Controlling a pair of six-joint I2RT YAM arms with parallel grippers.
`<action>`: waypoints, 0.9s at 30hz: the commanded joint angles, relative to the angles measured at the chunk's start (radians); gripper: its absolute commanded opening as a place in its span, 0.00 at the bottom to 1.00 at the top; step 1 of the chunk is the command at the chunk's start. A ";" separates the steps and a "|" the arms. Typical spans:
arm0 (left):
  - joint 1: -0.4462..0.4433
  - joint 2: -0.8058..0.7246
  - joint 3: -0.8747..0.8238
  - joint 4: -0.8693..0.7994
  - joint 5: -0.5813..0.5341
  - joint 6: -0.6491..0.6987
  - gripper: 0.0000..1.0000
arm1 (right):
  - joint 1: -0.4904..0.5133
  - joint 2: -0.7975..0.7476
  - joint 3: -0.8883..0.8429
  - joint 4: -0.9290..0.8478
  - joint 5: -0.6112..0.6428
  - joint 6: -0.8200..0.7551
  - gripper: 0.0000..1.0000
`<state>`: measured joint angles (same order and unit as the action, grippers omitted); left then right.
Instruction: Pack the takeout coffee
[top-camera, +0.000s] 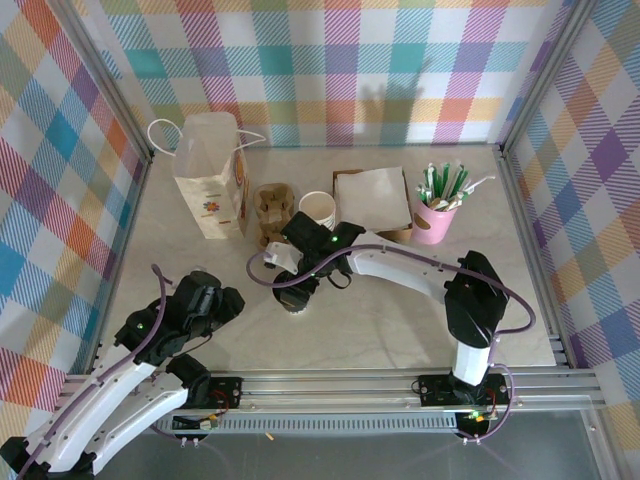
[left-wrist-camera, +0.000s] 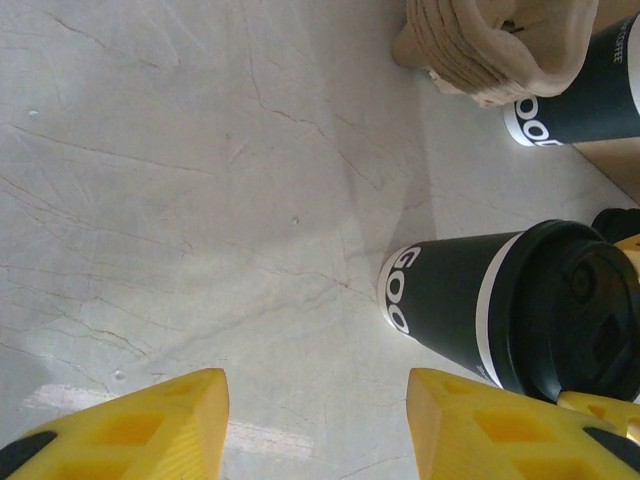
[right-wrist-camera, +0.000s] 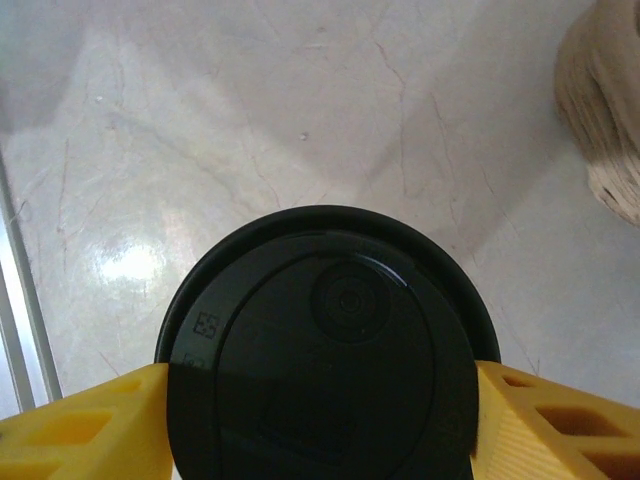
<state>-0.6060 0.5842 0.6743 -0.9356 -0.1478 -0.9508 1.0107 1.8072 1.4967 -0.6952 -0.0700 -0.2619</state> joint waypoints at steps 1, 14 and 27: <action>0.009 0.019 0.011 0.045 0.037 0.035 0.50 | 0.020 -0.012 0.001 -0.078 0.159 0.143 0.64; 0.002 0.153 -0.053 0.380 0.237 0.048 0.50 | 0.035 -0.099 -0.089 -0.119 0.305 0.546 0.63; -0.030 0.204 -0.114 0.516 0.261 -0.012 0.49 | 0.030 -0.168 -0.134 -0.100 0.285 0.645 0.83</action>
<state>-0.6273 0.7837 0.5697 -0.4660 0.0967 -0.9470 1.0466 1.6840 1.3712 -0.7650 0.2096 0.3489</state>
